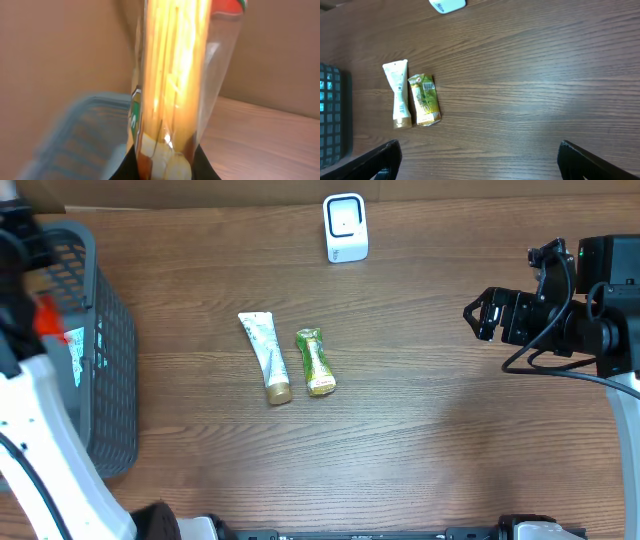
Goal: Scan the item barcode
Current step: 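Place the red-orange spaghetti pack right of the green packet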
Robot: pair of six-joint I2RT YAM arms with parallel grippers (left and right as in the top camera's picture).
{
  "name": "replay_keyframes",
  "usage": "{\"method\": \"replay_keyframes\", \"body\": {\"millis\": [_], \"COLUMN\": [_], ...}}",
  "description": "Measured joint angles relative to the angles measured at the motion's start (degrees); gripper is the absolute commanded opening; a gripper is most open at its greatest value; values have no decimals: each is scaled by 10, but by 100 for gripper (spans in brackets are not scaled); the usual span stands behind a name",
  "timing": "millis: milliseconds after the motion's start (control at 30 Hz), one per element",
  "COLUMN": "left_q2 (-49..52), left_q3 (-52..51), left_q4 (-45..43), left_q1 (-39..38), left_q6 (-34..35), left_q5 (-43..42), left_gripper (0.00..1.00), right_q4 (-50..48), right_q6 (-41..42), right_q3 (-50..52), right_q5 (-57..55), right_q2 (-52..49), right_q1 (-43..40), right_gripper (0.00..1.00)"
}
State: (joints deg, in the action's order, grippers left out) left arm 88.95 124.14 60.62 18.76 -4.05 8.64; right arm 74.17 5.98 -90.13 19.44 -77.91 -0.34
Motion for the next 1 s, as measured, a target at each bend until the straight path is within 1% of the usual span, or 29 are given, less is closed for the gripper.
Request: {"method": "replay_keyframes", "body": {"millis": [33, 100, 133, 167, 233, 267, 367, 500, 533, 667, 700, 767, 800, 833, 867, 933, 967, 1000], "left_q2": [-4, -1, 12, 25, 55, 85, 177, 290, 331, 396, 412, 422, 422, 422, 422, 423, 424, 424], "left_q3": [2, -2, -11, -16, -31, -42, -59, -68, -69, -71, -71, -71, -71, -71, -70, -43, -12, 42], "left_q4": [23, 88, 107, 119, 132, 133, 130, 122, 120, 114, 110, 105, 103, 98, 96, 117, 145, 172], "left_q1": [-29, -115, -157, -184, -233, -270, -351, -426, -452, -497, -506, -515, -516, -516, -516, -513, -510, -503], "left_q6": [33, 135, 184, 220, 267, 296, 356, 423, 450, 515, 532, 541, 537, 530, 520, 468, 440, 414], "left_q5": [0, -11, -25, -31, -41, -56, -81, -94, -96, -91, -89, -77, -75, -76, -76, -80, -80, -79], "left_gripper": [4, 4, 4, 4, 4, 4, 4, 4, 4, 4, 6, 55, 87, 98, 100, 100, 100, 100], "right_q4": [-1, -4, -4, -4, -4, -4, -4, -4, -4, -3, -3, -1, -1, -1, -1, -1, 0, 0], "right_q6": [0, 0, 0, 0, 0, 0, 0, 0, 0, 0, 0, 0, 0, 0, 0, 0, 0, 0], "right_q3": [0, 0, 0, 0, 0, 0, 0, 0, 0, 0, 0, 0, 0, 0, 0, 0, 0, 0], "right_q5": [0, 0, 0, 0, 0, 0, -1, -2, -2, -2, -2, -2, -2, -2, -2, -2, -2, -2], "right_q2": [0, 0, 0, 0, 0, 0, 0, 0, 0, 0, 0, 0, 0, 0, 0, 0, 0, 0], "right_q1": [0, 0, 0, 0, 0, 0, 0, 0, 0, 0, 0, 0, 0, 0, 0, 0, 0, 0], "right_gripper": [100, 100, 100, 100, 100, 100, 100, 100, 100, 100, 100, 100, 100, 100, 100, 100, 100, 100]}}
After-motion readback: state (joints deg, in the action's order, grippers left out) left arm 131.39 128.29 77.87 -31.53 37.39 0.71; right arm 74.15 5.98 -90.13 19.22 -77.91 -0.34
